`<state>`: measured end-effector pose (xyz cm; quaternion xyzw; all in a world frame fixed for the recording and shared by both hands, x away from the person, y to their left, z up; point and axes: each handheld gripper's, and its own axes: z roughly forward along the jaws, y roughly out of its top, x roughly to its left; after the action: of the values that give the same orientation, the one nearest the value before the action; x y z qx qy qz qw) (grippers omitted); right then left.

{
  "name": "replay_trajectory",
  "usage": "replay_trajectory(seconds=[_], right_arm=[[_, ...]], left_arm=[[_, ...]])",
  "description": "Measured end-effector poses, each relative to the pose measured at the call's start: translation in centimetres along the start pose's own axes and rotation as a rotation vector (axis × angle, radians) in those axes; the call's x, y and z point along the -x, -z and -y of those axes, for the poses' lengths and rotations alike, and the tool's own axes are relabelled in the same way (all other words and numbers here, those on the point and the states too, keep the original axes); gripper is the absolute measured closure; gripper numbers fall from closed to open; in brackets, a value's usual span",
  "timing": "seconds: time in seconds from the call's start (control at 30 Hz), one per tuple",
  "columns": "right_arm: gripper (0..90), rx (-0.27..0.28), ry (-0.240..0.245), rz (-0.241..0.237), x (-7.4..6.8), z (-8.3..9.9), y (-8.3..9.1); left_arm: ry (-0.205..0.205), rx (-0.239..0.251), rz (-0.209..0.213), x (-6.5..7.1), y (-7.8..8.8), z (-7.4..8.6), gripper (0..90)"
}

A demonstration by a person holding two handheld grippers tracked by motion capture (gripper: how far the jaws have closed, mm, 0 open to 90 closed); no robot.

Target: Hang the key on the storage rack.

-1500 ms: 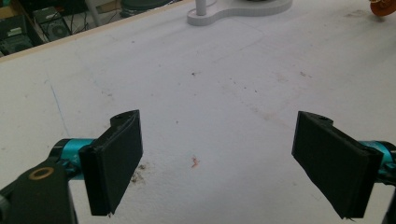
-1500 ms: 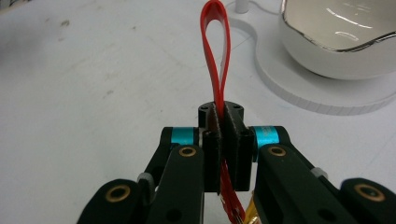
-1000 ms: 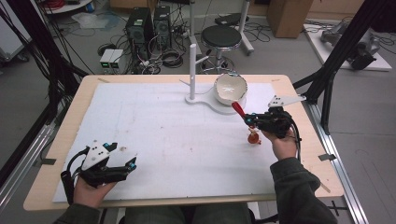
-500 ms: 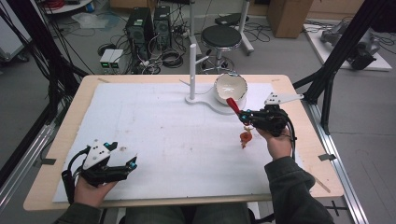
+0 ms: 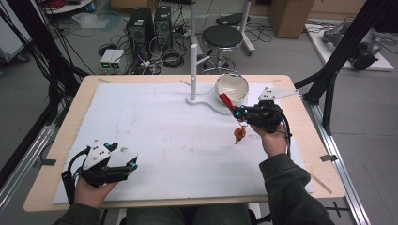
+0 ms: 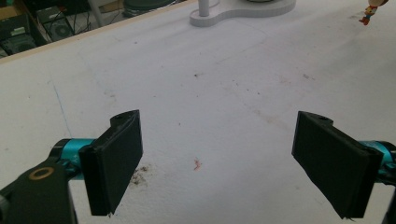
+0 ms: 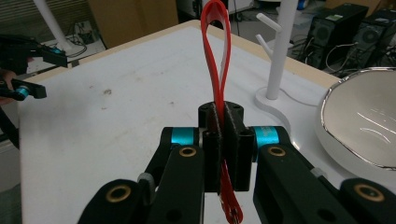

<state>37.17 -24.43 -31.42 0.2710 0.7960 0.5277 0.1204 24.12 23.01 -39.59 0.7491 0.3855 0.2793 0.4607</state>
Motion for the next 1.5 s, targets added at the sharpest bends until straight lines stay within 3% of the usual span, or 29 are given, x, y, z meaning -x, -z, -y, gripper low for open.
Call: replay_trajectory(seconds=[0.43,0.83,1.5], right_arm=[[86.4,-0.002,0.019,-0.017,-0.4,-1.5,-1.4],[86.4,-0.007,0.044,0.003,-0.7,-2.4,-2.9],[86.3,-0.016,0.043,0.017,-0.4,-4.0,-5.9]], left_arm=[[0.005,-0.004,0.006,-0.2,-0.1,0.1,16.6],[0.002,-0.001,0.010,-0.1,0.0,0.1,16.6],[-0.001,-0.002,0.009,-0.2,0.0,0.1,16.6]])
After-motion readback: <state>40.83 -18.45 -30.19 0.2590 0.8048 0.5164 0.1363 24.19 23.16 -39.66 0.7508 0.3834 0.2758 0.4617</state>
